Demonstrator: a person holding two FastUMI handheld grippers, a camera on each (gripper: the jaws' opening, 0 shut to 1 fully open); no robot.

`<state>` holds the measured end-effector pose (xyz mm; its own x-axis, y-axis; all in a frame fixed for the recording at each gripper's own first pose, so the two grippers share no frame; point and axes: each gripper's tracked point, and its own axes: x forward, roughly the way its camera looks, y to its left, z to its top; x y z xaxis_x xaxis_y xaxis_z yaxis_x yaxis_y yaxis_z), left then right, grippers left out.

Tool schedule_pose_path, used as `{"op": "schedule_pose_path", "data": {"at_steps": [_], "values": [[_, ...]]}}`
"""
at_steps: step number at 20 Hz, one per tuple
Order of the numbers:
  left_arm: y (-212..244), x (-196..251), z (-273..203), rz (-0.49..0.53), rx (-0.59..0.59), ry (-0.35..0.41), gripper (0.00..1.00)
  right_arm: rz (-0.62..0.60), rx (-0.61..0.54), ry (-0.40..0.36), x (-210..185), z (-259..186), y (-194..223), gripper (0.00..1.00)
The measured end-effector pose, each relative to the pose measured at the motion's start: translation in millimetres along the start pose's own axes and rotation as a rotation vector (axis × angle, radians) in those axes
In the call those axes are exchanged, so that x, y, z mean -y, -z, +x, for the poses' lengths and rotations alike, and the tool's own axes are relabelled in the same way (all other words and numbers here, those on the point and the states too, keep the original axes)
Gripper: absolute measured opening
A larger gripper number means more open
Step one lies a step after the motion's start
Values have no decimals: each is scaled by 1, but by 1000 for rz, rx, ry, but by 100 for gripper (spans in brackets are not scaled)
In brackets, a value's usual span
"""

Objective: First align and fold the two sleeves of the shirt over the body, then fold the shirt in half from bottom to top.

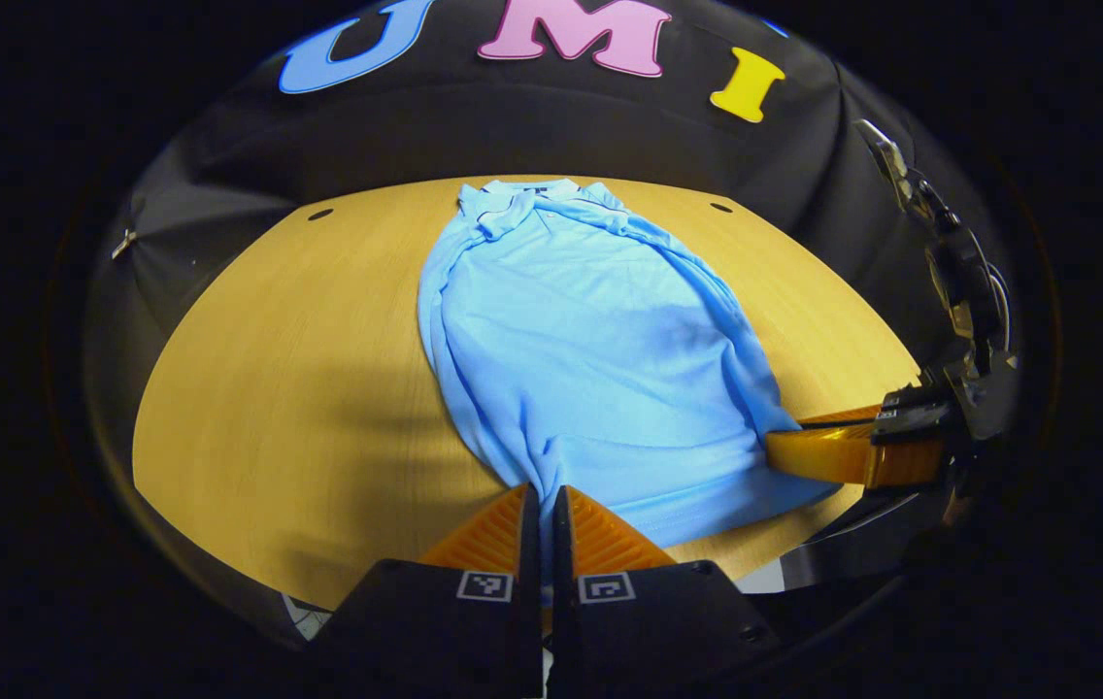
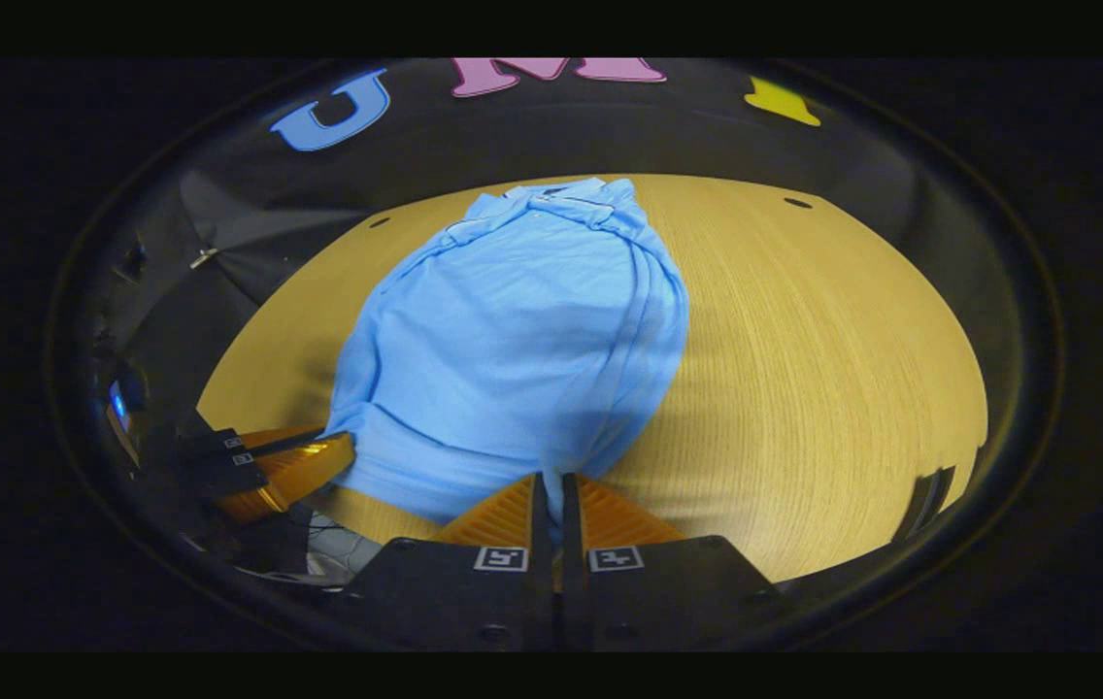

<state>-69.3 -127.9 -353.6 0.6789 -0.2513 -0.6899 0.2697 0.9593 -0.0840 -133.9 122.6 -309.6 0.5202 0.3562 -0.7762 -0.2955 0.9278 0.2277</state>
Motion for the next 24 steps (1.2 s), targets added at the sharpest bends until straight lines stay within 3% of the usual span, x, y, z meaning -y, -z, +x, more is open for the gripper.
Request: {"op": "schedule_pose_path", "data": {"at_steps": [5, 6, 7, 8, 11, 13, 18, 24], "values": [[-3, 1, -1, -55, -50, 22, 7, -73, -15, -48, 0, -3, -4, 8], [-7, 2, -4, -76, -52, 25, 7, -72, -13, -53, 2, -3, -7, 2], [-13, 4, -7, -89, -43, 32, 7, -66, 4, -54, 5, -6, -16, 14], [-22, 7, -11, -98, -30, 40, 7, -61, 25, -51, 7, -8, -27, 8], [-55, 11, -21, -85, 25, 56, 6, -51, 100, -51, 9, -18, -62, 2], [-82, 10, -25, -64, 64, 56, 7, -60, 142, -54, 9, -22, -85, 8], [-169, -2, -24, -91, 152, 59, 6, -55, 233, -78, 4, -21, -155, 8], [-277, -28, 7, -101, 234, 51, 7, 21, 378, -132, 3, -4, -291, 7]]}}
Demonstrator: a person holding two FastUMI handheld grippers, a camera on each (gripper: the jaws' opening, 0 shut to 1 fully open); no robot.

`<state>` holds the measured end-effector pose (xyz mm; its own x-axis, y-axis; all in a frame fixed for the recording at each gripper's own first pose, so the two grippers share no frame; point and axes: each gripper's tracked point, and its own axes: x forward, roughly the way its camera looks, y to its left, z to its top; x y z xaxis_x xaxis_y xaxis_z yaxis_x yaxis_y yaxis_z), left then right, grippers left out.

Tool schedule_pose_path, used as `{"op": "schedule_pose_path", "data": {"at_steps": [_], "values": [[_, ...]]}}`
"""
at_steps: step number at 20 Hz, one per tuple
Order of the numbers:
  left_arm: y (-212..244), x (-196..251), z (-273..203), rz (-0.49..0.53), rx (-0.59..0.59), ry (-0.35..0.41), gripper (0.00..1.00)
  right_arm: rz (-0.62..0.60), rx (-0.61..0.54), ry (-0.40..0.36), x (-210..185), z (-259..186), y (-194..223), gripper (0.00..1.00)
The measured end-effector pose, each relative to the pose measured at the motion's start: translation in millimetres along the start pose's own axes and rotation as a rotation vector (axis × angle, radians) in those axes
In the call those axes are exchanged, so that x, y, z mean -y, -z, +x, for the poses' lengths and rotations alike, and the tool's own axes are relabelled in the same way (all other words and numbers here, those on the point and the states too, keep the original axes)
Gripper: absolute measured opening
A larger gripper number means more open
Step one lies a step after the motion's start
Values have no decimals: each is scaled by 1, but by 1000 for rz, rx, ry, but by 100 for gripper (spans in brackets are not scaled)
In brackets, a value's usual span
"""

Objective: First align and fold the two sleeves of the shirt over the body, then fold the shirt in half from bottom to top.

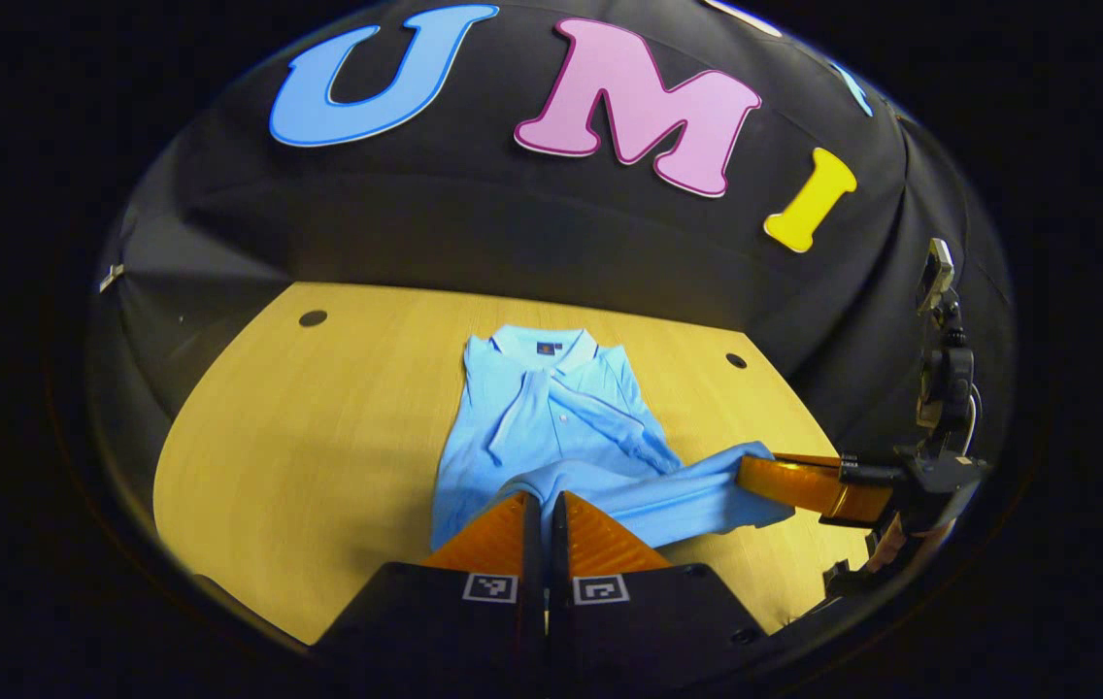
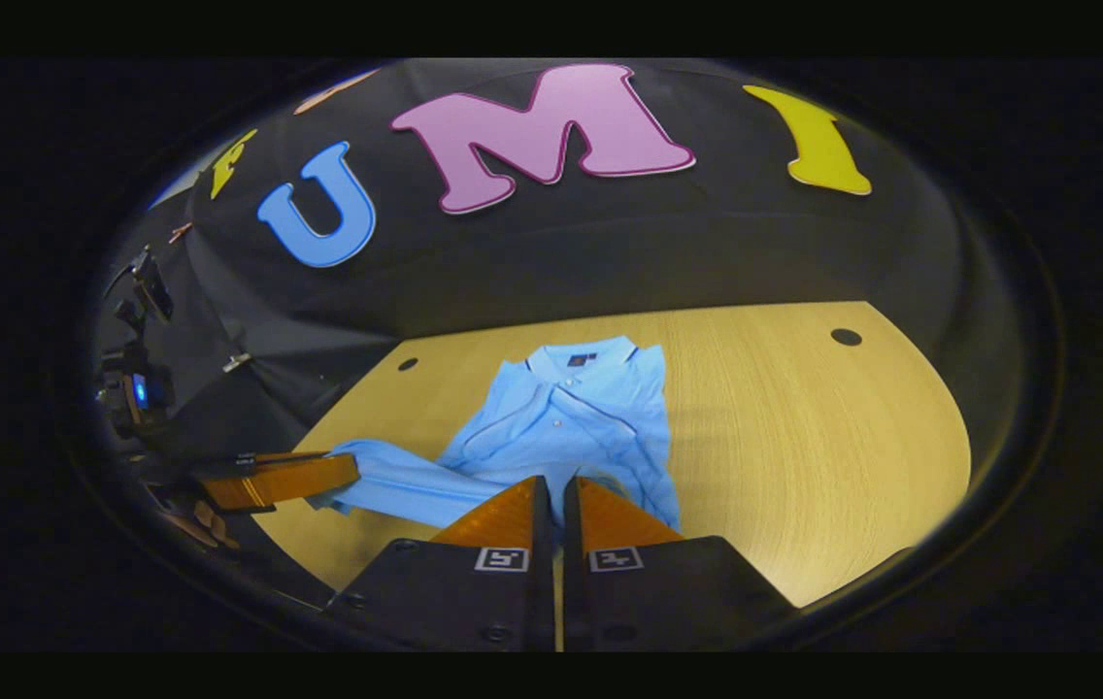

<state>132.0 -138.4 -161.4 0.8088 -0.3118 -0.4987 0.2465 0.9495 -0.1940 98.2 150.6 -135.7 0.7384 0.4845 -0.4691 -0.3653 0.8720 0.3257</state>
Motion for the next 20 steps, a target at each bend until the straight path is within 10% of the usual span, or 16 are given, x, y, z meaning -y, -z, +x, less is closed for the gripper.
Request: {"op": "schedule_pose_path", "data": {"at_steps": [8, 10, 20], "values": [[-109, -27, 100, 68, 79, -18, 6, 2, 102, -6, 20, 111, -102, 2], [-125, -34, 134, 74, 85, -14, 2, -11, 118, 9, 30, 143, -117, 13], [-143, -79, 291, 134, 67, -108, 16, -8, 74, 106, 87, 275, -110, 13]]}}
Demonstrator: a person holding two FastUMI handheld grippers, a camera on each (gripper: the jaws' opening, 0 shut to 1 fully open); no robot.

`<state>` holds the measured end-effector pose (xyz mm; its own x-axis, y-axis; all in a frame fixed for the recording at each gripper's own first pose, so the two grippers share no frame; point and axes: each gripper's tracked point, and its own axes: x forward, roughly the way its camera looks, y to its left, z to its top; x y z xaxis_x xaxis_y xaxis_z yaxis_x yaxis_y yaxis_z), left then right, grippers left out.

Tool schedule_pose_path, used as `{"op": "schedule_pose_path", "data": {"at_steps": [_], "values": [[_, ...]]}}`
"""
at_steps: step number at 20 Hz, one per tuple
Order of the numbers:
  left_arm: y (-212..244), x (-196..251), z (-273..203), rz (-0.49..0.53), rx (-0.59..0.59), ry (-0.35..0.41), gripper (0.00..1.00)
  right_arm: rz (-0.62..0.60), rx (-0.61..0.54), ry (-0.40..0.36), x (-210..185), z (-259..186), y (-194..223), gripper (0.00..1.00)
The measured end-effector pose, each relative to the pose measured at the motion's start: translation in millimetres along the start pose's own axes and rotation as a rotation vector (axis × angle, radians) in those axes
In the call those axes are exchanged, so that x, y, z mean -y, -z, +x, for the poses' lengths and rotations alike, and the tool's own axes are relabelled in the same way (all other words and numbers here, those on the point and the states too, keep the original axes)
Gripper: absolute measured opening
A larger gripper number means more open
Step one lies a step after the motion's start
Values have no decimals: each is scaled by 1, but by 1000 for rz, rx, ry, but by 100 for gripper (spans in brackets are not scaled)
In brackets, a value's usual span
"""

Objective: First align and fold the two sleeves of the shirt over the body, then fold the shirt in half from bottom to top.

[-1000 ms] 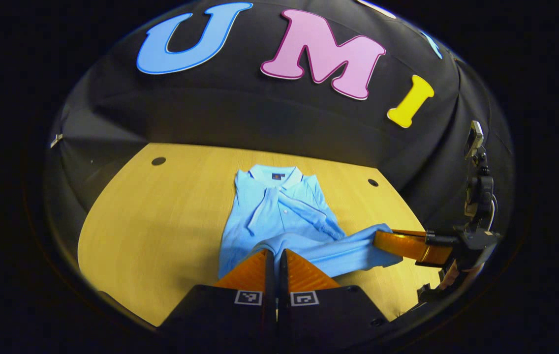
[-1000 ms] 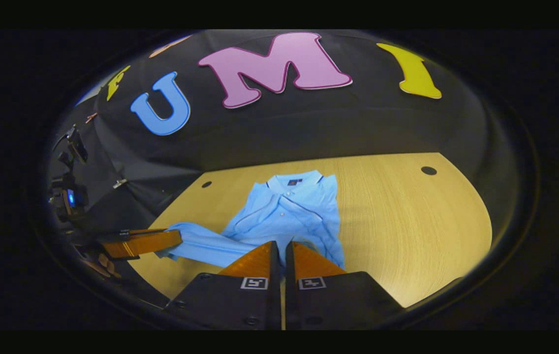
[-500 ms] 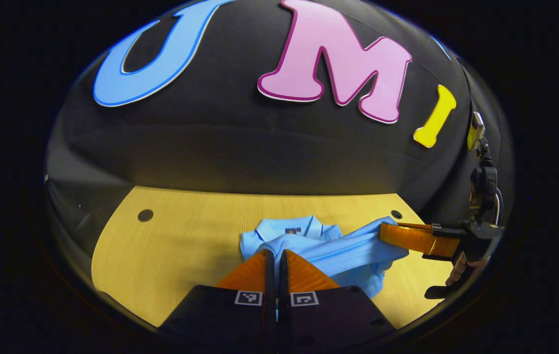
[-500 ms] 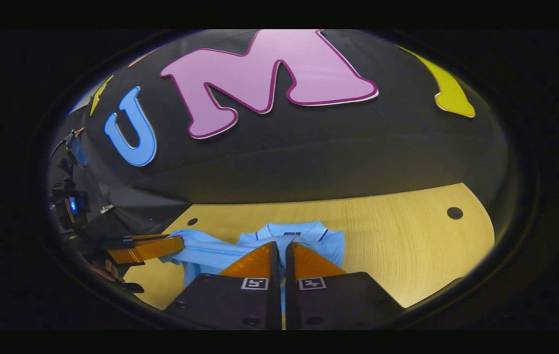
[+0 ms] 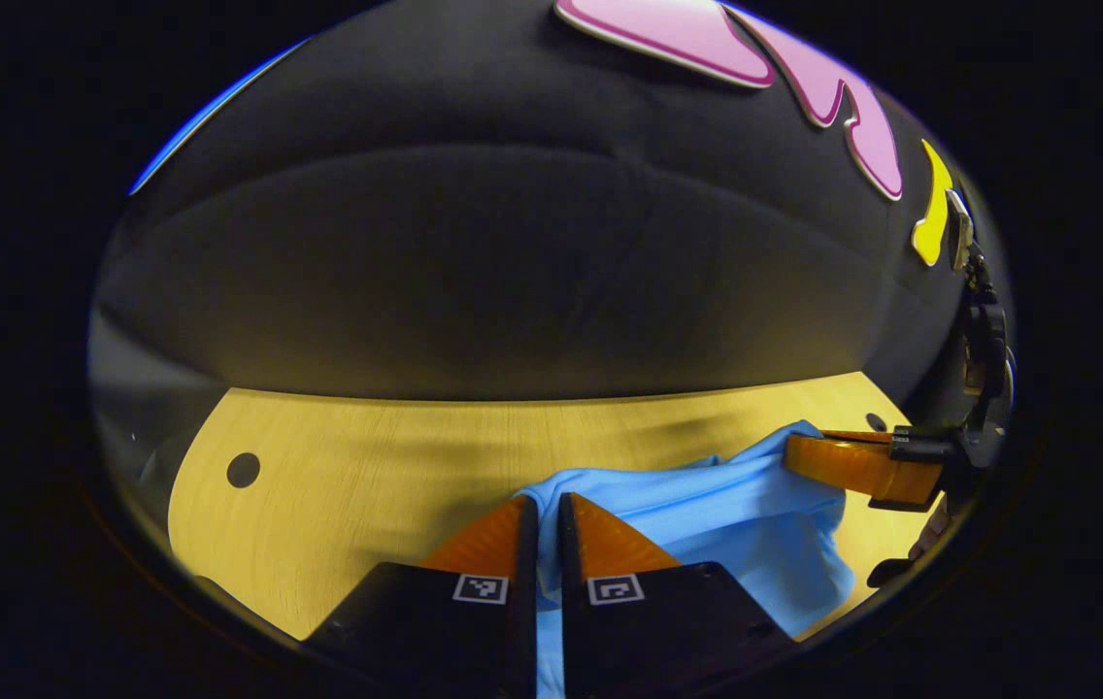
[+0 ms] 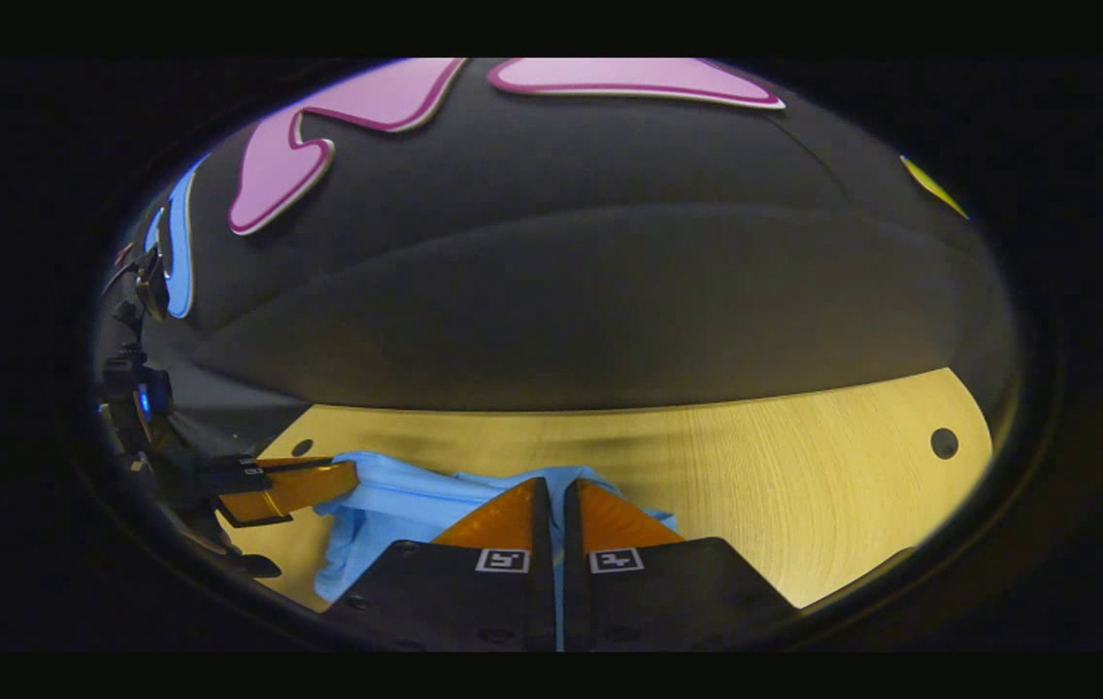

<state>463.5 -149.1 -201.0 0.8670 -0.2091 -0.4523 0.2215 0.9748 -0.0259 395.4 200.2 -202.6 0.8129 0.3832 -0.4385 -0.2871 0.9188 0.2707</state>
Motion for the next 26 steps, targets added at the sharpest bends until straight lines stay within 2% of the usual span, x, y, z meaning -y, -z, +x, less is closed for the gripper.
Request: {"op": "schedule_pose_path", "data": {"at_steps": [1, 2, 3, 7, 8, 11, 15, 19, 26], "values": [[2, -5, 3, 13, 6, -22, 28, -2, -7, 24, 6, 3, 4, 13], [4, -12, 4, 18, 7, -43, 40, -10, -11, 51, 13, 4, 6, 18], [8, -20, 2, 15, 8, -58, 52, -23, -13, 75, 22, 2, 6, 10], [-8, -26, -44, -27, 105, -96, 100, -95, 56, 126, 43, -36, -11, 81], [-10, -25, -61, -25, 128, -103, 100, -106, 75, 136, 43, -53, -16, 99], [-7, -26, -129, -14, 200, -130, 100, -118, 145, 172, 42, -112, -23, 98], [-6, -19, -217, -7, 279, -128, 100, -153, 228, 201, 32, -197, -35, 98], [-10, -2, -312, 30, 355, -91, 100, -157, 316, 220, 9, -293, -49, 98], [-1, 13, -453, 7, 460, -19, 99, -173, 452, 209, -48, -435, -63, 98]]}}
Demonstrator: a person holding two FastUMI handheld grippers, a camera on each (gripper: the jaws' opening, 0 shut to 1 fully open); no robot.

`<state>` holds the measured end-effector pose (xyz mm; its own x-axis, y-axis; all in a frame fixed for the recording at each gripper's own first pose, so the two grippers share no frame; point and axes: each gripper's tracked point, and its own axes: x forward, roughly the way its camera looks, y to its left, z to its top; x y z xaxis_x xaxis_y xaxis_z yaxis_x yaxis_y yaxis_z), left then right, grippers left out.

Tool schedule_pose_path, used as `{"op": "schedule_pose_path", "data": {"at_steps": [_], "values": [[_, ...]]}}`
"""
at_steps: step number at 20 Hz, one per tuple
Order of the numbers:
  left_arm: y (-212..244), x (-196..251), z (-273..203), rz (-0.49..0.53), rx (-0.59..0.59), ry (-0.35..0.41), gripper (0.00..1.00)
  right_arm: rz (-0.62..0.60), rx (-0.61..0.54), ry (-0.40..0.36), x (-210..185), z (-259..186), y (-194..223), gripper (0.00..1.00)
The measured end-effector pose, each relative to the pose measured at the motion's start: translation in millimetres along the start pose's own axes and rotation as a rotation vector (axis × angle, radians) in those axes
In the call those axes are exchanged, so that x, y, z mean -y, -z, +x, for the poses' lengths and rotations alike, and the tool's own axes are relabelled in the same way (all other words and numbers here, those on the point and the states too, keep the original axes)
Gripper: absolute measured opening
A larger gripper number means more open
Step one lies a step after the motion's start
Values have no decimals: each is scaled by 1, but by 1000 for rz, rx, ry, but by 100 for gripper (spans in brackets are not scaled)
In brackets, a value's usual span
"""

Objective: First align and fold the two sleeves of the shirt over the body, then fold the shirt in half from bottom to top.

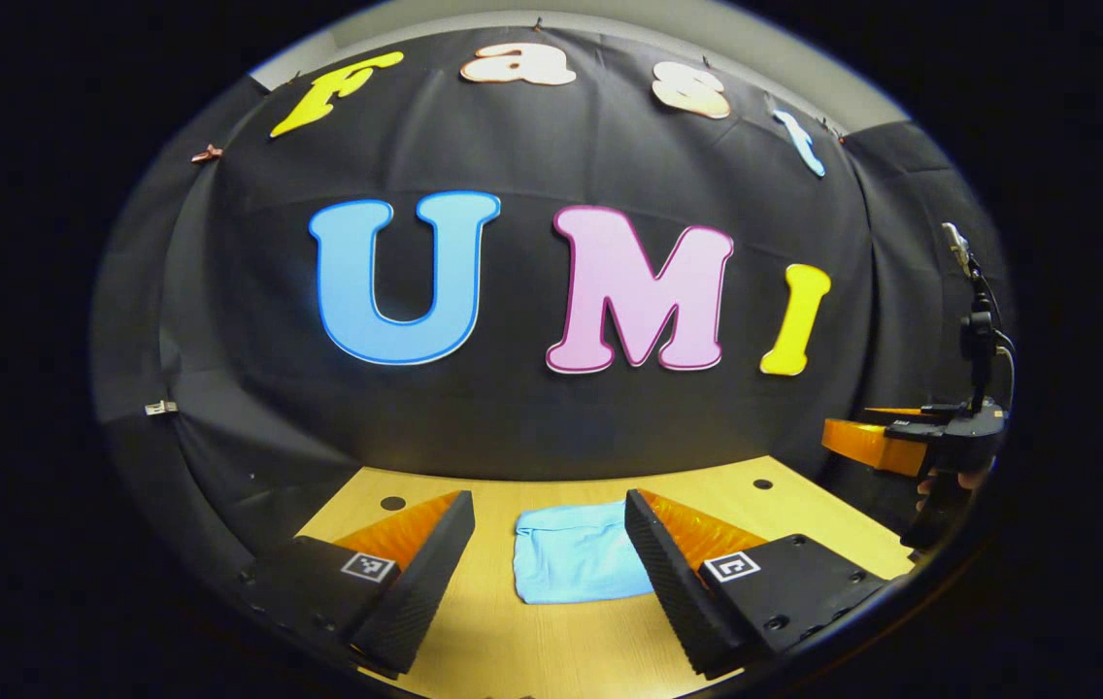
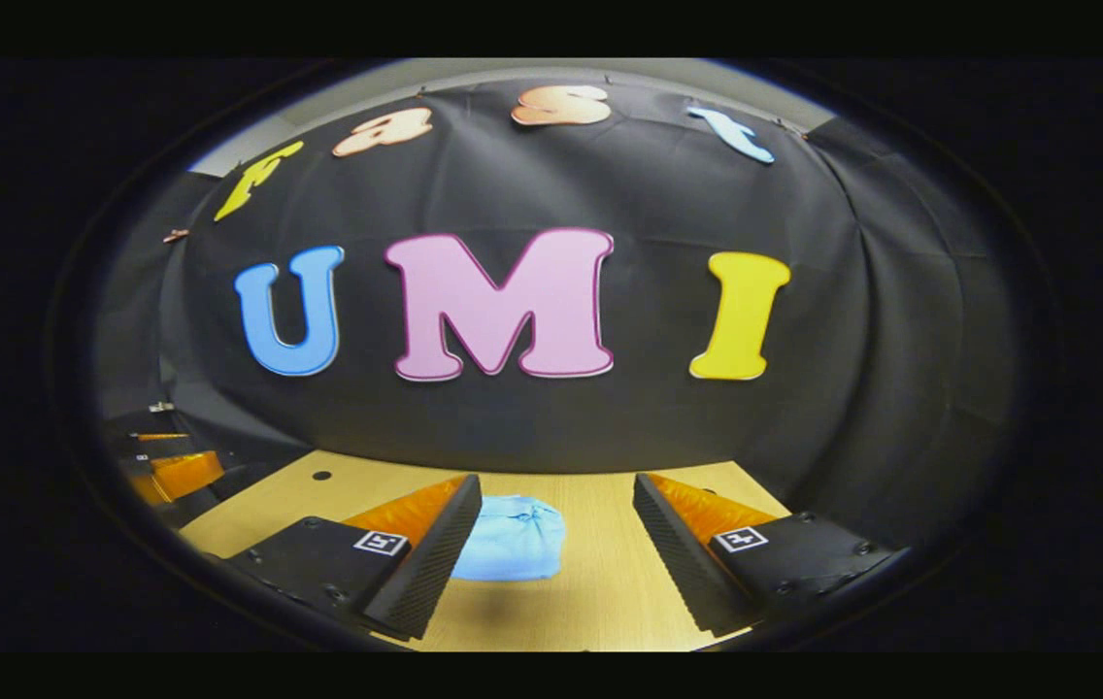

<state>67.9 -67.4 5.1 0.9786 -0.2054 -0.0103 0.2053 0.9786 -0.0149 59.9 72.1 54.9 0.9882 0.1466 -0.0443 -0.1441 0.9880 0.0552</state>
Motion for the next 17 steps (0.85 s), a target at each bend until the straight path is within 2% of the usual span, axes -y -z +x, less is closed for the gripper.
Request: {"op": "schedule_pose_path", "data": {"at_steps": [3, 9, 13, 17], "values": [[-7, -5, -49, 39, 28, -12, 99, -6, 38, -9, -10, -51, -19, 98], [-2, -5, -128, 41, 63, -2, 99, -13, 77, 6, -12, -130, -25, 98], [-1, -4, -162, 64, 88, -13, 99, 3, 74, 55, 5, -154, -22, 98], [2, -5, -184, 3, 105, -56, 99, 1, 37, 95, 22, -178, 0, 98]]}}
